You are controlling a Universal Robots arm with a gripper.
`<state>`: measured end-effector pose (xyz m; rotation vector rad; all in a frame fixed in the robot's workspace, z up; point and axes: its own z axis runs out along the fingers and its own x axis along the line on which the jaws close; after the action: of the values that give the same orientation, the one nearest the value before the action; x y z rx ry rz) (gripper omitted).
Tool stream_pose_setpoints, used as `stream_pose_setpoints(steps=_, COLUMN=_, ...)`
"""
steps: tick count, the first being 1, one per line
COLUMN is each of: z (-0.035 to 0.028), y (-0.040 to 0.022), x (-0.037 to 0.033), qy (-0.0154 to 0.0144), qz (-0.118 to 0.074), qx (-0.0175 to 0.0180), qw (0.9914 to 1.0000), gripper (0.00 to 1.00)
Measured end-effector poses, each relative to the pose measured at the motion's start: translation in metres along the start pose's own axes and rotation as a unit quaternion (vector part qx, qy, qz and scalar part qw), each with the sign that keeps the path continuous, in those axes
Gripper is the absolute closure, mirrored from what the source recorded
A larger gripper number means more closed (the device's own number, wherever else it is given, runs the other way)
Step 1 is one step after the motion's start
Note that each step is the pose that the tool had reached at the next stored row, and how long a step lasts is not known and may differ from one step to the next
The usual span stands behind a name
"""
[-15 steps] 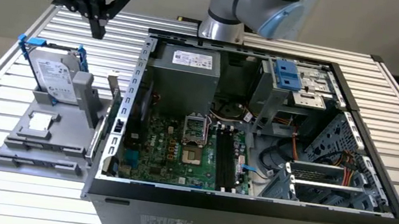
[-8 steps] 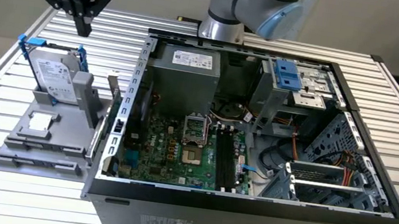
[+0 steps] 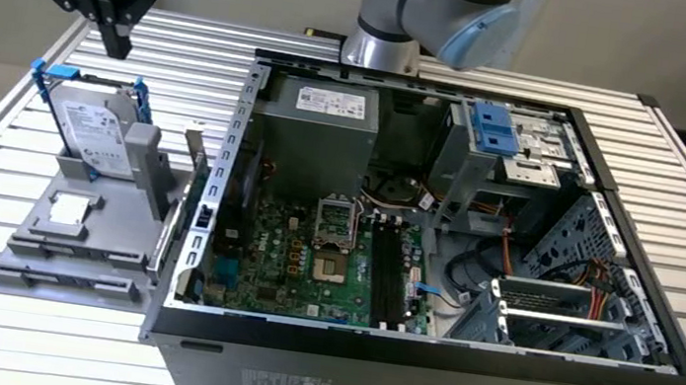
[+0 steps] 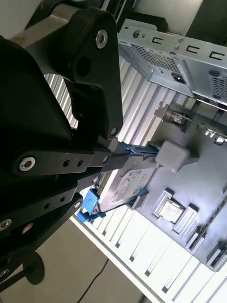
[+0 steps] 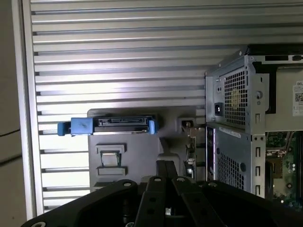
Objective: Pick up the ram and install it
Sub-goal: 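Reach for the ram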
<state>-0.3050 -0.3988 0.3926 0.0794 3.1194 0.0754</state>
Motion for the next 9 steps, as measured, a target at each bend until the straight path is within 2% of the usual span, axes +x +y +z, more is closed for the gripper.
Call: stream_pose_setpoints(steps=9, z=-0.0006, y=-0.0013, x=0.0264, qy=0.0001, qz=-0.001, qx=0.0000, qw=1.00000, gripper=1.00)
